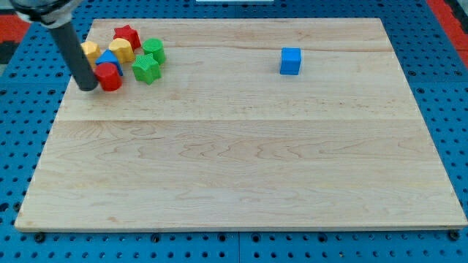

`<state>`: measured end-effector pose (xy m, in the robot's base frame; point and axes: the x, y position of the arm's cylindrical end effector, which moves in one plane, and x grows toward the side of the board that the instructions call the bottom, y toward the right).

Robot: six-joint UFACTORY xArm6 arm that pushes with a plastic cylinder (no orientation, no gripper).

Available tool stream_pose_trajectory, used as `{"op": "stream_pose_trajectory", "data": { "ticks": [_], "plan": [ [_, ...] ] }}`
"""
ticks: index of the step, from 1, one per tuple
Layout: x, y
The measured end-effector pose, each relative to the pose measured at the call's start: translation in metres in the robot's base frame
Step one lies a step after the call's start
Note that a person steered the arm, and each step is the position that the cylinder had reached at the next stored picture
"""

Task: Place the red circle in between triangle and green star

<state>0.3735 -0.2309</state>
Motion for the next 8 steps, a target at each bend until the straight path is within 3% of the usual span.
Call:
{"op": "stream_pose_trajectory", "data": {
  "ticks": [1,5,7,8],
  "plan": [
    [0.0,0.034],
    [0.0,0.077],
    [-0.022,0.067],
    [-0.013,0.068]
  ]
}}
